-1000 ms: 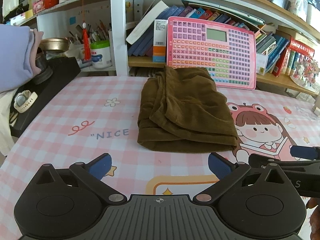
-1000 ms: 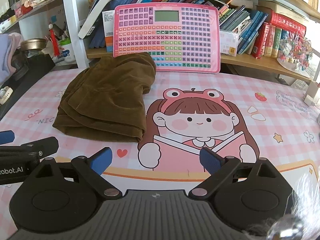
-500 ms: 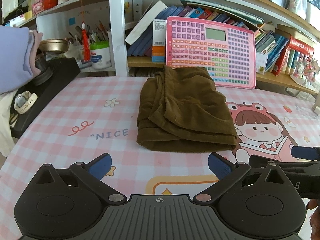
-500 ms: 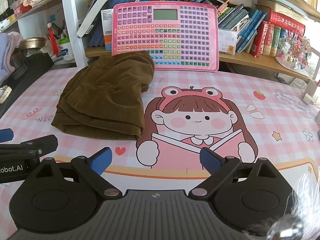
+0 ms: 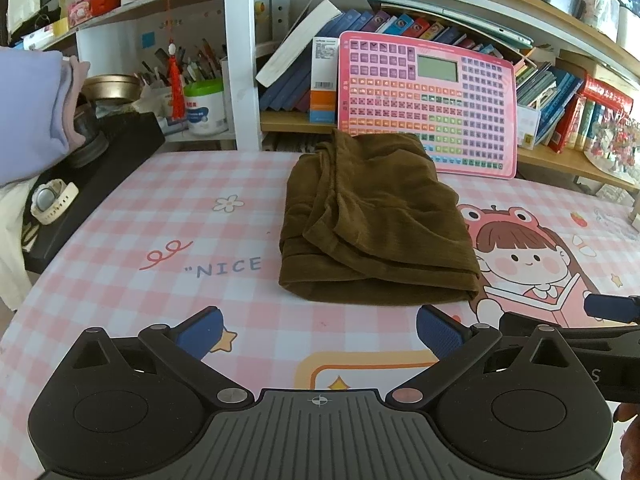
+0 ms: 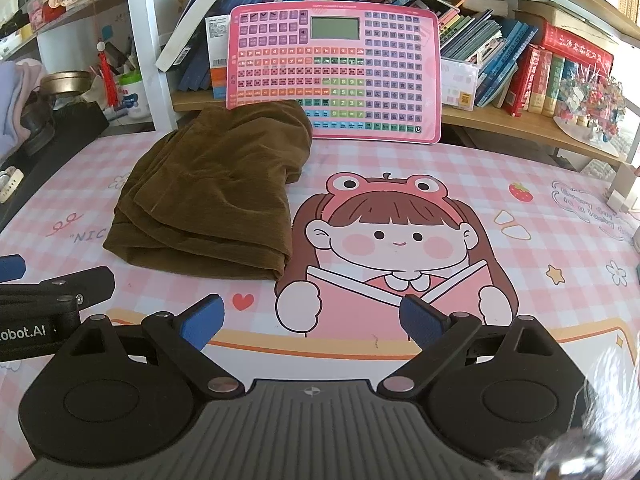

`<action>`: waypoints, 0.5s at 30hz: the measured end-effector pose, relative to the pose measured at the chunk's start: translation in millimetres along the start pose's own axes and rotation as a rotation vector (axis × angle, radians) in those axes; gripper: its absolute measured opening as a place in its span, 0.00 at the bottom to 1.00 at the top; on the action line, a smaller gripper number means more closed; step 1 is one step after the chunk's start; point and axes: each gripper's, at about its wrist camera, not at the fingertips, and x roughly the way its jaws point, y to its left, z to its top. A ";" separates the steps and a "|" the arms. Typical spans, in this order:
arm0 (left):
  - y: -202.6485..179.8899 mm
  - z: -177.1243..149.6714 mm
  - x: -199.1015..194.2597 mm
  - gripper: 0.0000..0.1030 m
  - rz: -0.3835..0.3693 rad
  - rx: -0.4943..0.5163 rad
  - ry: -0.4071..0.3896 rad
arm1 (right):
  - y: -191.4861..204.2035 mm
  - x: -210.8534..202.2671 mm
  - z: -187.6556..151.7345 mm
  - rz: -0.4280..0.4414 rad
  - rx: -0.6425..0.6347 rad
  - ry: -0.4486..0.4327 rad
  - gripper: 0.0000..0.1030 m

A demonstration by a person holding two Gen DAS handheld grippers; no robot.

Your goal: Fold clothes

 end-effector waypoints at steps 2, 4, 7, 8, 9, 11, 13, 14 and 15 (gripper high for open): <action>0.5 0.1 0.0 1.00 -0.002 -0.001 0.001 | 0.1 0.0 0.0 -0.001 -0.001 0.001 0.92; 1.0 0.1 0.1 1.00 -0.003 -0.002 0.001 | 0.6 -0.2 0.2 -0.003 -0.001 0.001 0.92; 1.4 0.1 0.0 1.00 -0.007 -0.002 0.002 | 1.2 -0.2 0.1 -0.006 0.000 0.002 0.92; 1.4 0.0 0.0 1.00 -0.007 -0.002 0.003 | 1.4 -0.3 0.0 -0.007 0.001 0.003 0.92; 1.4 0.0 0.0 1.00 -0.008 -0.001 0.003 | 1.6 -0.3 0.0 -0.008 0.001 0.003 0.92; 1.2 -0.2 -0.1 1.00 -0.009 0.000 0.005 | 1.9 -0.3 -0.1 -0.010 0.002 0.004 0.92; 1.4 -0.1 0.0 1.00 -0.010 0.001 0.006 | 2.2 -0.4 -0.2 -0.012 0.003 0.006 0.92; 1.6 -0.1 0.2 1.00 -0.011 0.000 0.007 | 2.4 -0.4 -0.3 -0.012 0.003 0.006 0.92; 1.8 0.0 0.4 1.00 -0.011 0.000 0.009 | 2.6 -0.4 -0.3 -0.013 0.004 0.007 0.92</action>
